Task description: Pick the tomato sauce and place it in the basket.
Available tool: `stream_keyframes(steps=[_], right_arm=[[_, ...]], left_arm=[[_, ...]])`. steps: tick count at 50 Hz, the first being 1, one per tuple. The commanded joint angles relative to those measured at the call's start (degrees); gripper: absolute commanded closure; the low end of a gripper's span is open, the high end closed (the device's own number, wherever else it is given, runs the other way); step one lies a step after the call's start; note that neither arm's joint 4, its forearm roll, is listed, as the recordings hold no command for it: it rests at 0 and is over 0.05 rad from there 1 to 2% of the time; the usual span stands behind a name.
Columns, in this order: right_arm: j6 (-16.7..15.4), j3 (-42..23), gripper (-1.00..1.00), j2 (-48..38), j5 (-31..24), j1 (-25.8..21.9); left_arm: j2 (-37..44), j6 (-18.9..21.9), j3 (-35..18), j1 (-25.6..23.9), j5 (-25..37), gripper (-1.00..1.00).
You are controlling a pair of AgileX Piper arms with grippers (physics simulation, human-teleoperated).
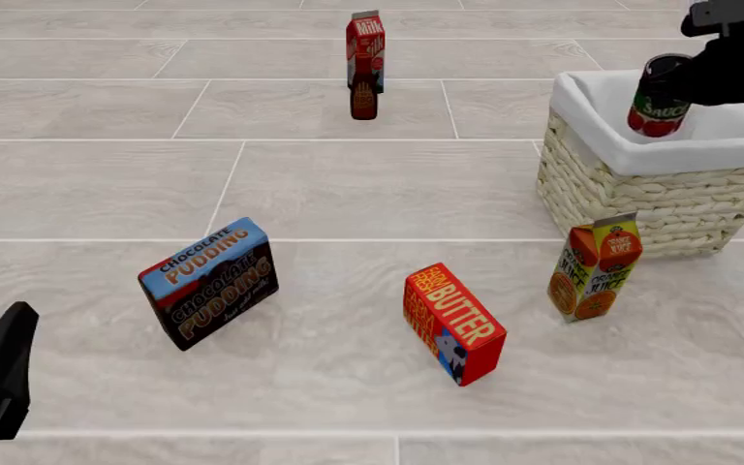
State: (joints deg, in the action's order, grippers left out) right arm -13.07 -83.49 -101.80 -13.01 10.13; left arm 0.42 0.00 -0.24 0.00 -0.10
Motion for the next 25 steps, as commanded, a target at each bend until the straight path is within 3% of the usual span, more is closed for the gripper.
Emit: stream_keyframes(steps=[1, 25], right_arm=[[1.1, -0.1, 1.00, -0.7, 0.5, 0.2], [1.2, -0.4, 1.00, -2.3, 1.3, 0.3]], left_arm=[[0.0, 0.0, 0.0, 0.0, 0.0, -1.00], [0.0, 0.0, 0.0, 0.0, 0.0, -1.00]])
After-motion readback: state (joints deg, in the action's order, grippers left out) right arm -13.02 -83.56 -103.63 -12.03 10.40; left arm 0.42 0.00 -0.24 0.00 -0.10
